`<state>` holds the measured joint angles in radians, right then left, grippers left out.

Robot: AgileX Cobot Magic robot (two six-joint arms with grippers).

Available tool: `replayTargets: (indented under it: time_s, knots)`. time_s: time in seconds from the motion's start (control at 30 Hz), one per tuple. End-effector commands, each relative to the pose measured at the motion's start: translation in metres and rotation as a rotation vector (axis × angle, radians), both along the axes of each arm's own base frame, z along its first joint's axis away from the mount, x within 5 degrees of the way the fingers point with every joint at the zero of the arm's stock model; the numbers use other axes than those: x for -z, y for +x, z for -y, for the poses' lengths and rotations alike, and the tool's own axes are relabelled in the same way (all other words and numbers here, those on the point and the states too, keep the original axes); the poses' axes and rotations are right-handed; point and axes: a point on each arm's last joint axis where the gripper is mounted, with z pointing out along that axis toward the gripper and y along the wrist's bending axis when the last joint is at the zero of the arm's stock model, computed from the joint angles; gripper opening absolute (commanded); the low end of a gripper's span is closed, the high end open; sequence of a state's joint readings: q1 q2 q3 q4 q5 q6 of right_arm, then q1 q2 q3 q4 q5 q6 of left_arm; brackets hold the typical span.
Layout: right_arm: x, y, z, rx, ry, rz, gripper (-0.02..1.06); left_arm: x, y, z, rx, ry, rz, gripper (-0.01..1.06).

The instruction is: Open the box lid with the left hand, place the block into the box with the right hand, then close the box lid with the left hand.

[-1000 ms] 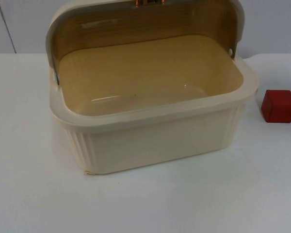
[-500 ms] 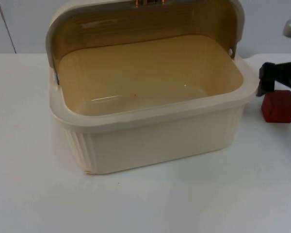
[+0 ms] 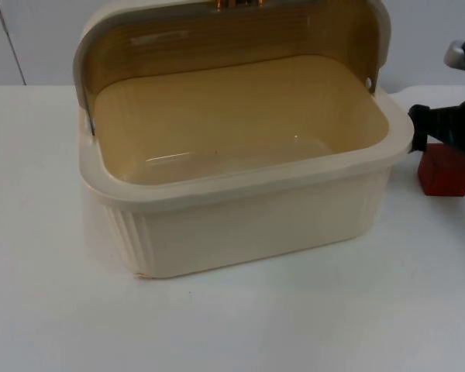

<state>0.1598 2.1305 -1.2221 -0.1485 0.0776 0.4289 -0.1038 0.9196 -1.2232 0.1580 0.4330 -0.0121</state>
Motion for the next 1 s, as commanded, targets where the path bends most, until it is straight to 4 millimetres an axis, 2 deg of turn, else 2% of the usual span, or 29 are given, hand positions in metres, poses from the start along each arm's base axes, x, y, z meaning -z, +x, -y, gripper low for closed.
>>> replayTargets:
  time_s: [0.0,0.1,0.17,0.2,0.3,0.33,0.37,0.4,0.43,0.5,0.63,0.77,0.8,0.87,0.97]
  knots:
    - [0.001,0.001,-0.002,-0.002,0.002,0.002,1.0,0.0,0.0,0.001,0.003,0.006,0.005,1.05]
    - [0.003,0.0,-0.001,0.0,-0.003,-0.019,0.96,0.0,0.0,0.001,0.002,0.008,0.005,1.05]
    - [0.004,-0.001,-0.001,0.001,-0.006,-0.028,0.84,0.0,0.0,0.001,0.002,0.008,0.005,1.05]
    - [0.004,-0.001,-0.001,0.001,-0.006,-0.028,0.84,0.0,0.0,0.001,0.002,0.008,0.005,1.05]
    - [0.005,-0.003,-0.001,0.017,-0.001,-0.051,0.51,0.0,0.0,0.001,0.002,0.008,0.005,1.05]
    - [0.005,-0.003,0.0,0.021,0.001,-0.054,0.45,0.0,0.0,0.001,0.002,0.008,0.005,1.05]
    - [0.006,-0.003,0.001,0.04,0.009,-0.066,0.26,0.0,0.0,0.001,0.002,0.008,0.005,1.05]
    - [0.006,-0.004,0.001,0.054,0.016,-0.077,0.17,0.0,0.0,0.001,0.002,0.008,0.005,1.05]
    - [0.006,-0.004,0.001,0.054,0.016,-0.077,0.17,0.0,0.0,0.001,0.002,0.008,0.005,1.05]
    - [0.007,-0.006,0.002,0.073,0.019,-0.104,0.01,0.0,0.0,0.001,0.003,0.008,0.009,1.05]
    - [0.002,-0.009,0.003,0.079,0.01,-0.127,0.0,-0.002,0.0,0.001,0.005,0.007,0.023,1.05]
    - [-0.024,-0.008,0.003,0.07,0.016,-0.064,0.0,-0.001,0.0,0.001,0.007,0.003,0.022,1.05]
    - [-0.024,-0.008,0.003,0.07,0.016,-0.064,0.0,-0.001,0.0,0.001,0.007,0.003,0.022,1.05]
    - [-0.048,-0.005,0.003,0.069,0.025,-0.005,0.0,-0.001,0.0,0.001,0.007,0.002,0.022,1.05]
    - [-0.097,0.005,0.004,0.027,-0.022,0.08,0.0,-0.002,-0.001,0.001,0.007,0.001,0.024,1.05]
